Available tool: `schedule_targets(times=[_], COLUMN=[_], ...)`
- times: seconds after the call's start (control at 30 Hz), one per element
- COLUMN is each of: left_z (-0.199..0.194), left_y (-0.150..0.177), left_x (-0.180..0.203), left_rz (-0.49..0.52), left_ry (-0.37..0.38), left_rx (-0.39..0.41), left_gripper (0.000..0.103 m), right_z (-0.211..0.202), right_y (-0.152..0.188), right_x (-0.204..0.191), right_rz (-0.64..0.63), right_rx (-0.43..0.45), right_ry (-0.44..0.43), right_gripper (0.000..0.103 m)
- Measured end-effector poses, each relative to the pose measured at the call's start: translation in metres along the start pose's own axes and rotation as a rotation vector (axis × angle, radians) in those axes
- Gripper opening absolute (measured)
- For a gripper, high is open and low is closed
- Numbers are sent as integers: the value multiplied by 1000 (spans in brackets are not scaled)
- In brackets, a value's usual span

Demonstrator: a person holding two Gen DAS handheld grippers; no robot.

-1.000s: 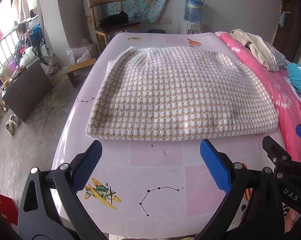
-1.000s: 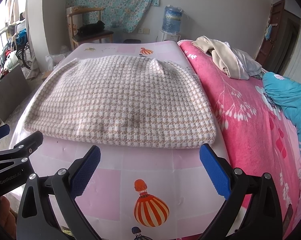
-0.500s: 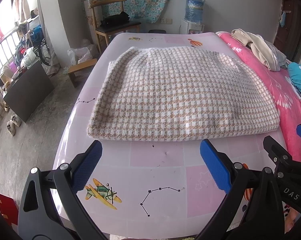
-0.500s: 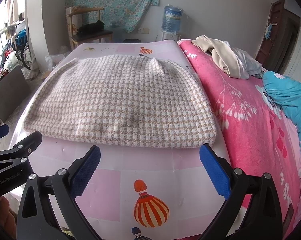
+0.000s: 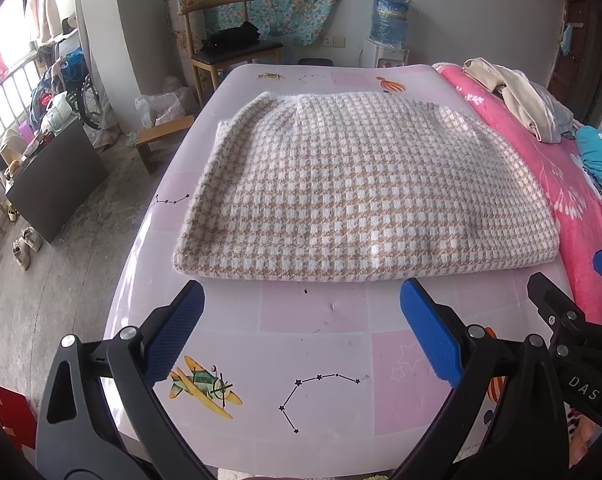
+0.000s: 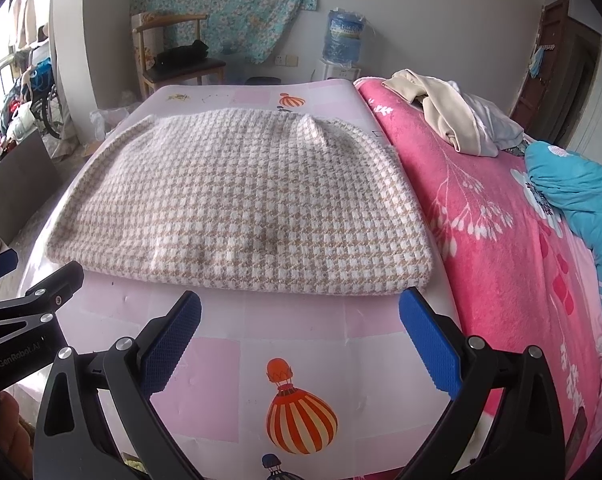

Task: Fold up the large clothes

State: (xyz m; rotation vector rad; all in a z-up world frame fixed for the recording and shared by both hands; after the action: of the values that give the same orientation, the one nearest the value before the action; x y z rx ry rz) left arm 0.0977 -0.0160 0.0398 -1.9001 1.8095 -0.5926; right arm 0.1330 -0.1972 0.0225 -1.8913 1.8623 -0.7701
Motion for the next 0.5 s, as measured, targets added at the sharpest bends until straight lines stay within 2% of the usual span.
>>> schedule_targets(times=[0.5], left_z=[1], left_y=[0], left_x=[0], left_rz=[-7], left_ry=[3], left_rx=[0], left_gripper=[95], right_z=[1], right_y=[-1], right_x=[-1], right_rz=[-5], right_rx=[-3], right_ry=[1], right_gripper=[97])
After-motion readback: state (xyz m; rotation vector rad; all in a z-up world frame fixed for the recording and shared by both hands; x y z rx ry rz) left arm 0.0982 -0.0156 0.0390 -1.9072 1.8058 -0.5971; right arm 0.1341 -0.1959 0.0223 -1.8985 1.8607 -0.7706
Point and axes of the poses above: each gripper's, at about its wrist camera, not at the fingertips, and z roughly the way its jaws point, x to its right, y to its underside, the point moved 1 cm from there along z, roughly the way its jaws point
